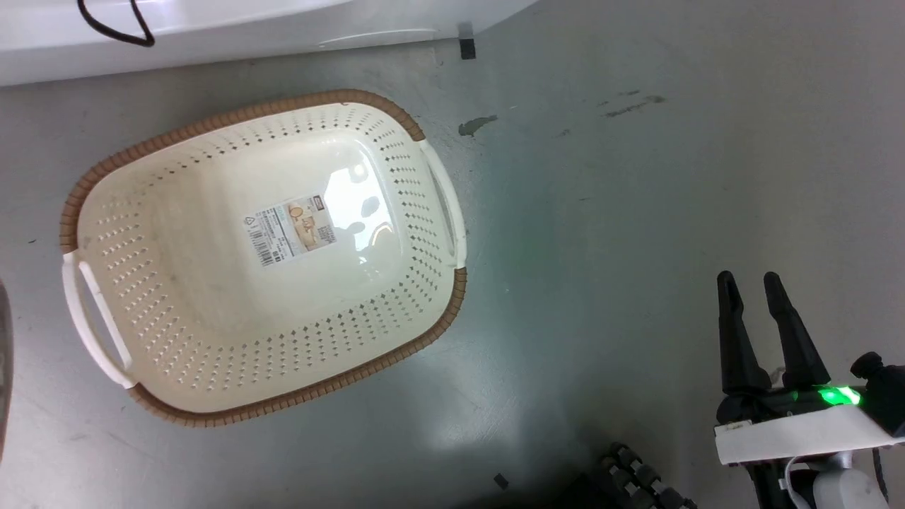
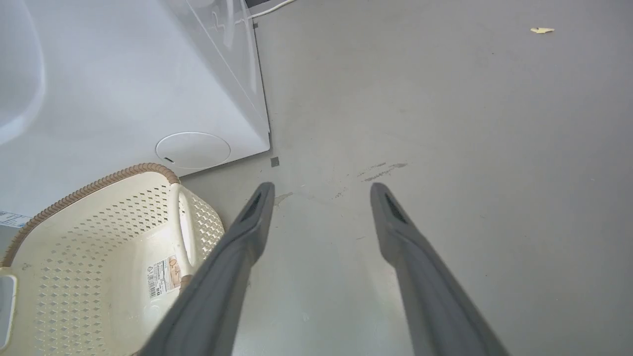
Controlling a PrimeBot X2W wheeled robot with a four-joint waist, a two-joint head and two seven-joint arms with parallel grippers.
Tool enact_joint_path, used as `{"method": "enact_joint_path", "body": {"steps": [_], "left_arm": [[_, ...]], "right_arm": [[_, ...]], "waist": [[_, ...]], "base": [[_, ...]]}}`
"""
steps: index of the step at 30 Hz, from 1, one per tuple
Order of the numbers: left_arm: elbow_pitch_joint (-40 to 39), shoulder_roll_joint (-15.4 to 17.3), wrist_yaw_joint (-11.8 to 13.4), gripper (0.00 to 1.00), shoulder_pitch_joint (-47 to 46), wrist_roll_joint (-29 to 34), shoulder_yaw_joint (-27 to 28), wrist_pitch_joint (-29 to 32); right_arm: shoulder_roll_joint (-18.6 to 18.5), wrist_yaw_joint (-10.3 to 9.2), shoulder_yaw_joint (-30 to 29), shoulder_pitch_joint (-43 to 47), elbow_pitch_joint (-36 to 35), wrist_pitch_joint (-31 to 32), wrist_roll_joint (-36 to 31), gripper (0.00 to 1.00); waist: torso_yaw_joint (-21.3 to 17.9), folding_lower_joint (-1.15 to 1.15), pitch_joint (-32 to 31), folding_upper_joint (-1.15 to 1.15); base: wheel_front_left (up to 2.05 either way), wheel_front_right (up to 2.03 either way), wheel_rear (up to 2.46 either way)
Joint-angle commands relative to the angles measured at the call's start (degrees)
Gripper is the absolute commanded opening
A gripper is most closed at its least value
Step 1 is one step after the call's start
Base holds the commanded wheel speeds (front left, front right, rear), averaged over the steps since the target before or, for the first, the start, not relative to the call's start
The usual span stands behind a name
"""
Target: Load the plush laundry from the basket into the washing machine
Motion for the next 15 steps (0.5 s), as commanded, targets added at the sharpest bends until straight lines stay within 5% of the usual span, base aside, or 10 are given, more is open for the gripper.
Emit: {"method": "enact_joint_path", "body": {"steps": [1,15], "left_arm": [[0.55,-0.47,-0.30,1.00,-0.61,-0.45,-0.15,-0.57],[0.35,-4.77,-0.83,1.00,6.00,-0.39,-1.81,-2.06]], "right_arm": [[-0.09,0.03,-0.18,-0.07,-0.22,-0.25,-0.26,1.00],[-0.09,0.03,-1.63,-2.52,-0.62,0.17,-3.07,1.00]], "waist": [[0.46,0.00,-0.27,0.00],[6.09,0.00,-5.32,0.00]], "base": [[0.00,0.00,0.00],[0.00,0.00,0.00]]}}
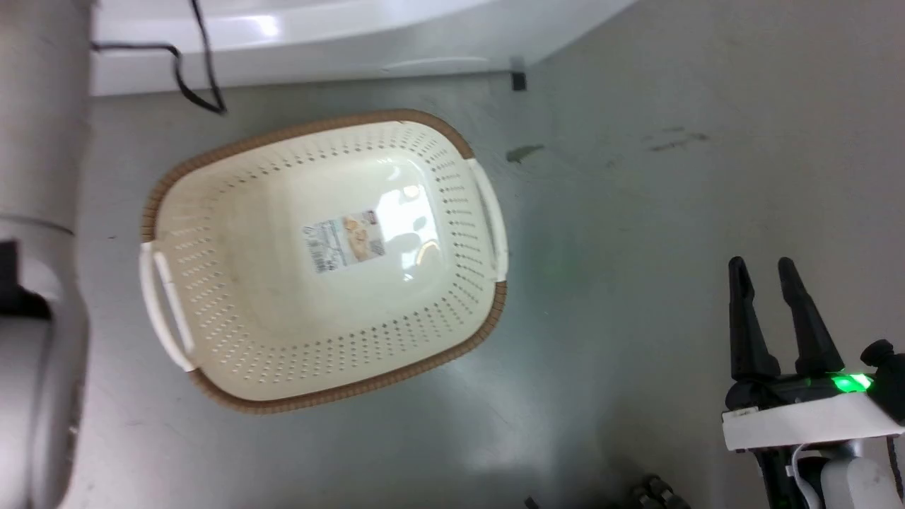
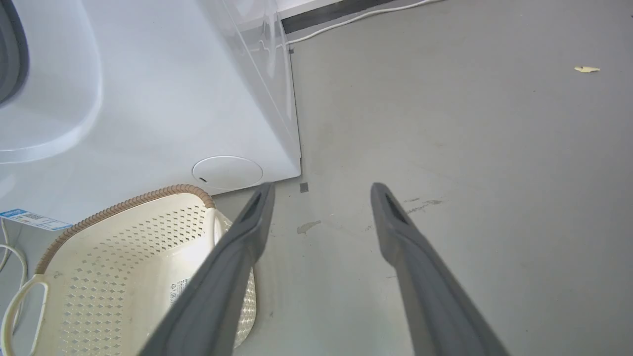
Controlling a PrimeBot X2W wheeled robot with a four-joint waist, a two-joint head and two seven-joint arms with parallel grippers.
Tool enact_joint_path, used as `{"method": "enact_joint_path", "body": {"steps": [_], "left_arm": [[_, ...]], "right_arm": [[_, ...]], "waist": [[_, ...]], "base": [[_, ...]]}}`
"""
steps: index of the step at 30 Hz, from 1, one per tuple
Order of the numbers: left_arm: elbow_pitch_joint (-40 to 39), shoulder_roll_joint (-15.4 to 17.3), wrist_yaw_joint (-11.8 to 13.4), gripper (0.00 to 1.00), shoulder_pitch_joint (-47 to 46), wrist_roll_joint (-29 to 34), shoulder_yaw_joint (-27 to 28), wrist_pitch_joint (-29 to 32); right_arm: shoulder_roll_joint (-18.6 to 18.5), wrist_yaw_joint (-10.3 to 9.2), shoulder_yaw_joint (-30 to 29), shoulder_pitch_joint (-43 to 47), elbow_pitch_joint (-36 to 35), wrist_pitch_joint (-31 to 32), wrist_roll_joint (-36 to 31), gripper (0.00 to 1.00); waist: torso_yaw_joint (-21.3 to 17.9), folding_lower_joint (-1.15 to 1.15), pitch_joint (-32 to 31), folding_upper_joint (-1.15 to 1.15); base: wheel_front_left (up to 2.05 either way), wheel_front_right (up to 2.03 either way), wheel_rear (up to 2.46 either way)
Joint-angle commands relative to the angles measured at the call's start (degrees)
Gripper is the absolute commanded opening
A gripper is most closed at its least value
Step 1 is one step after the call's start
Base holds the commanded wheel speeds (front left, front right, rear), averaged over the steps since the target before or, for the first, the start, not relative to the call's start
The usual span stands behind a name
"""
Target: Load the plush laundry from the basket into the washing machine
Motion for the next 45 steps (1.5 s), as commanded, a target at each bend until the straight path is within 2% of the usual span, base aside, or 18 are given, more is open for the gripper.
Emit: {"method": "enact_joint_path", "body": {"steps": [1,13,28,37,45], "left_arm": [[-0.82,-0.49,0.04,1.00,2.47,0.40,-0.35,-0.40],[-11.94,-3.49,1.29,1.00,19.67,-0.59,3.18,-0.46],[-17.30,-6.46,1.64,1.00,38.64,-0.39,4.55,-0.46],[-23.10,-6.78,2.41,1.00,48.62,0.85,5.47,-0.47],[-29.93,-6.08,1.88,1.00,57.73,0.38,6.39,-0.47]], "right_arm": [[-0.09,0.05,-0.31,-1.18,-0.46,0.40,-0.67,1.00],[-0.09,0.05,-2.69,-0.61,-1.62,2.91,-2.67,1.00],[-0.09,0.05,-3.21,3.31,-1.23,5.30,-3.71,1.00],[-0.09,0.05,-3.27,5.83,-0.75,5.99,-3.37,1.00],[-0.09,0.05,-2.66,8.06,0.37,5.98,-2.28,1.00]], "waist": [[1.51,0.00,-1.71,0.00],[6.01,0.00,-9.53,0.00],[9.36,0.00,-21.86,0.00],[10.31,0.00,-28.04,0.00],[11.12,0.00,-33.03,0.00]], "base": [[0.00,0.00,0.00],[0.00,0.00,0.00],[0.00,0.00,0.00],[0.00,0.00,0.00],[0.00,0.00,0.00]]}}
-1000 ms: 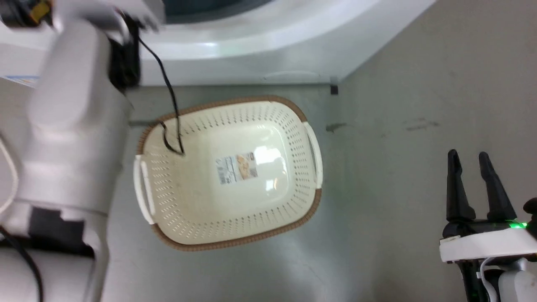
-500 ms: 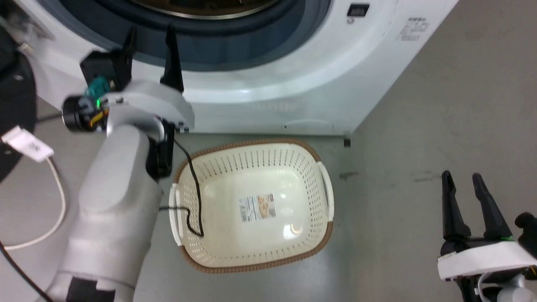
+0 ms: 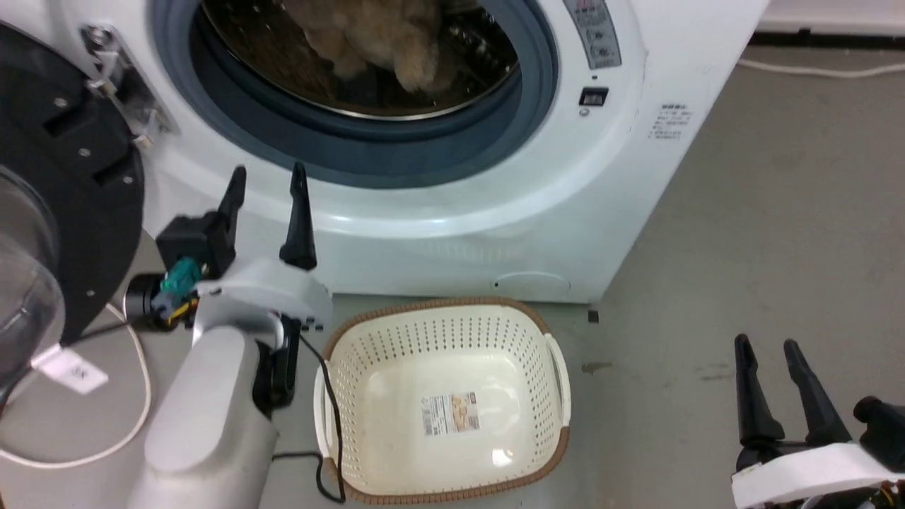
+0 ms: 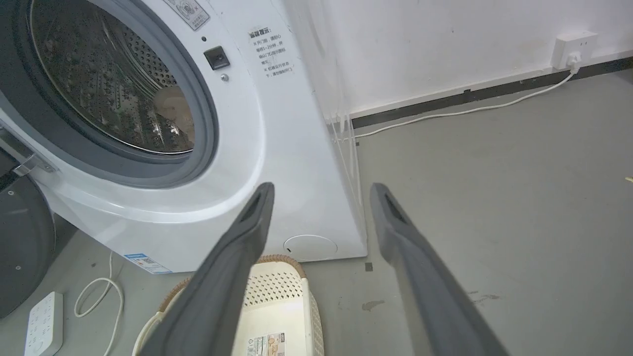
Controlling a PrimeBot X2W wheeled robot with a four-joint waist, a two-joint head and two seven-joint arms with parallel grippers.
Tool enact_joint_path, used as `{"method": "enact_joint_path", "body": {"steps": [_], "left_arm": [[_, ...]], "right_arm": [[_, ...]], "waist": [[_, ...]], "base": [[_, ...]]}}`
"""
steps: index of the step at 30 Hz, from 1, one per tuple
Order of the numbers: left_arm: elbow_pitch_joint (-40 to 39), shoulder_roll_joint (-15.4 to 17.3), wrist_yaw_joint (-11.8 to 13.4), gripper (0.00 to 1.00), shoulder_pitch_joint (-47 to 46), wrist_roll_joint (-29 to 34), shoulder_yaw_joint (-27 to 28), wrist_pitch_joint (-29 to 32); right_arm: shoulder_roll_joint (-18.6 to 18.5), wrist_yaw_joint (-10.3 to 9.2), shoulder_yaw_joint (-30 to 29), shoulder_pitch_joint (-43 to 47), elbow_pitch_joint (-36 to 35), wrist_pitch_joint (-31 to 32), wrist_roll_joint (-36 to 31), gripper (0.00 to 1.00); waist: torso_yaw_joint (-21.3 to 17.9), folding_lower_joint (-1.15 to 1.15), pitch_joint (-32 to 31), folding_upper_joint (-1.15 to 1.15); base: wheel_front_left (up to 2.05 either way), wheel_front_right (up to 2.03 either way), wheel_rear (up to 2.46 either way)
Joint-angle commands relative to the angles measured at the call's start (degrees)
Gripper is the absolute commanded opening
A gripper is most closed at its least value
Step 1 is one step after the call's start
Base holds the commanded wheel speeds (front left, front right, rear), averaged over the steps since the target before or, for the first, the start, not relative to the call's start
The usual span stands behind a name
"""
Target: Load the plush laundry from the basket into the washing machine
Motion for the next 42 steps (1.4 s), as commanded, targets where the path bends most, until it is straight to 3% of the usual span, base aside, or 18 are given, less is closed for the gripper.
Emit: {"method": "enact_joint_path", "body": {"steps": [1,25,42], "left_arm": [[-1.08,0.16,0.07,1.00,2.07,-0.42,0.15,-0.30],[-17.43,1.36,4.50,1.00,26.66,-1.93,-0.24,3.12],[-23.31,2.70,6.10,1.00,34.63,-2.08,-2.35,7.40]], "right_arm": [[-0.09,0.05,0.15,0.92,0.31,-0.11,0.31,1.00],[-0.09,0.05,1.40,7.82,1.45,-0.42,1.86,1.00],[-0.09,0.05,1.69,10.02,-0.22,0.52,-2.30,1.00]], "waist": [[0.52,0.01,-1.81,0.00],[1.41,0.01,-13.62,0.00],[2.00,0.01,-16.40,0.00]], "base": [[0.00,0.00,0.00],[0.00,0.00,0.00],[0.00,0.00,0.00]]}}
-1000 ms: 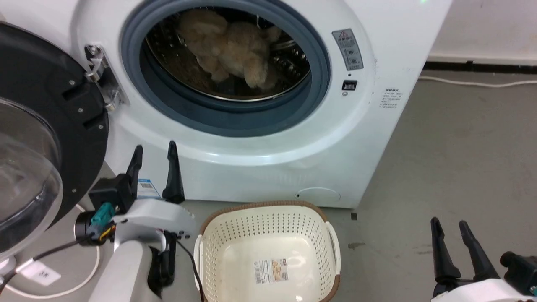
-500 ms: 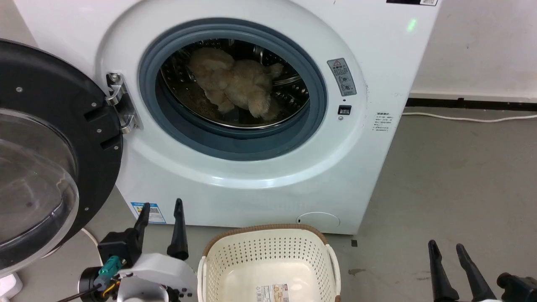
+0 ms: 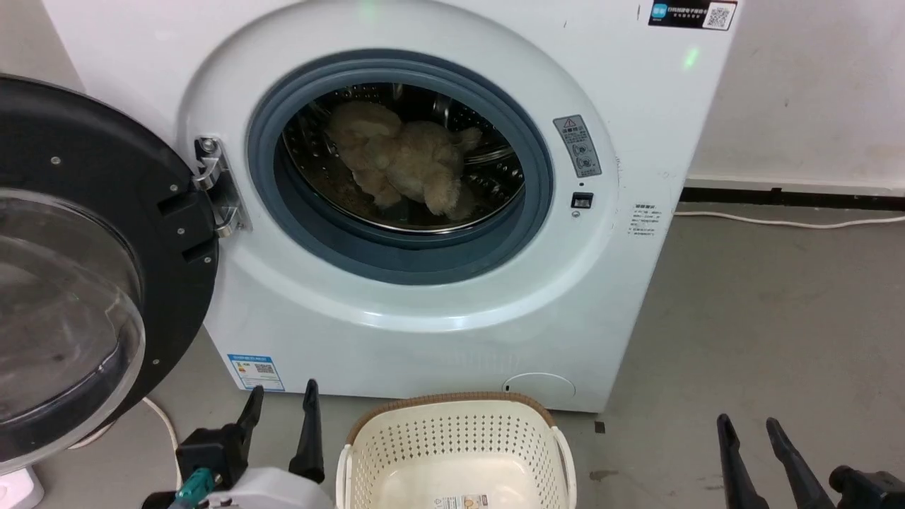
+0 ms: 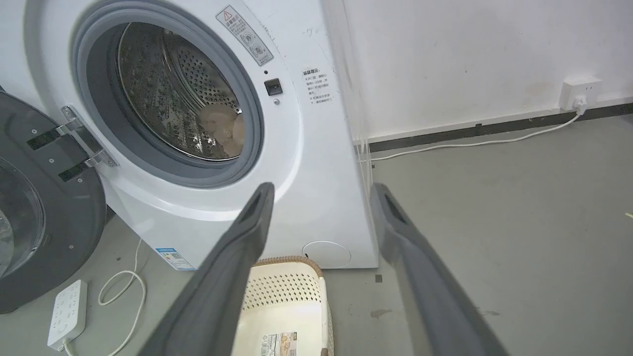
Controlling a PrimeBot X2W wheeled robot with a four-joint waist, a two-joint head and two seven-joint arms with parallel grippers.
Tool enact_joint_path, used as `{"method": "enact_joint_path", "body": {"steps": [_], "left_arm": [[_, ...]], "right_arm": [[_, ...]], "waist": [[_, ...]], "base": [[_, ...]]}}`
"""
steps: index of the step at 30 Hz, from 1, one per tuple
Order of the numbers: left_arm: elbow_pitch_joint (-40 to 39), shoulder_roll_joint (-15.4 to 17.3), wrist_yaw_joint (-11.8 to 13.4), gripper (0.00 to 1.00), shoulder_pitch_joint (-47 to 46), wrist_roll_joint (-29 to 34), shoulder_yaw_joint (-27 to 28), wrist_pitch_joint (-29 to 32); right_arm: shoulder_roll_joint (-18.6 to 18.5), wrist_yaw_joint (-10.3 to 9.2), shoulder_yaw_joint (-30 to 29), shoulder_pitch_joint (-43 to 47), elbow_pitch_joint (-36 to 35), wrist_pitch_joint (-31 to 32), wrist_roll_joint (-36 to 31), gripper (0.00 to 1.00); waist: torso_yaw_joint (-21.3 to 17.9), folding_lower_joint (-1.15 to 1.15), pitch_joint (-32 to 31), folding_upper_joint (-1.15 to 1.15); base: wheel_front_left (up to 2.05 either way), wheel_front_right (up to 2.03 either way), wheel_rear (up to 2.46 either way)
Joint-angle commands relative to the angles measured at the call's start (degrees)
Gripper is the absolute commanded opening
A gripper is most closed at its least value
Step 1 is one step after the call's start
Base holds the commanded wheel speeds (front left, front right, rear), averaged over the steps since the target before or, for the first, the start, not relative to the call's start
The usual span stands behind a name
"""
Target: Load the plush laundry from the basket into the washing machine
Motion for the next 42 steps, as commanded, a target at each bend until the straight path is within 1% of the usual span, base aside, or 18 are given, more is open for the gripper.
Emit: {"method": "enact_joint_path", "body": {"steps": [1,7,15,22,30,42], "left_arm": [[-0.60,0.52,0.33,1.00,1.47,-0.15,-0.16,0.29],[-1.53,1.02,0.95,1.00,2.97,0.00,-0.42,0.79],[-2.30,1.42,1.58,1.00,4.24,0.15,-0.69,0.76],[-3.31,2.07,1.91,1.00,5.43,0.32,-1.05,1.36],[-5.68,4.57,2.14,1.00,4.88,2.40,-2.13,3.63],[-7.33,4.75,2.67,1.00,4.68,1.79,-2.09,4.23]], "right_arm": [[-0.09,0.05,0.16,1.03,-0.47,0.09,-0.90,1.00],[-0.09,0.05,0.77,2.08,-1.86,0.72,-4.56,1.00],[-0.09,0.05,1.11,3.18,-3.98,1.83,-6.20,1.00],[-0.09,0.05,1.35,3.77,-5.14,2.83,-6.49,1.00],[-0.09,0.05,1.78,4.05,-6.28,3.62,-6.50,1.00],[-0.09,0.05,2.04,4.04,-6.61,3.83,-6.12,1.00]], "waist": [[0.16,0.00,-0.36,0.00],[0.60,0.00,-1.02,0.00],[0.82,0.00,-1.83,0.00],[0.91,0.00,-2.21,0.00],[0.97,0.00,-2.14,0.00],[0.78,0.00,-1.59,0.00]], "base": [[0.00,0.00,0.00],[0.00,0.00,0.00],[0.00,0.00,0.00],[0.00,0.00,0.00],[0.00,0.00,0.00],[0.00,0.00,0.00]]}}
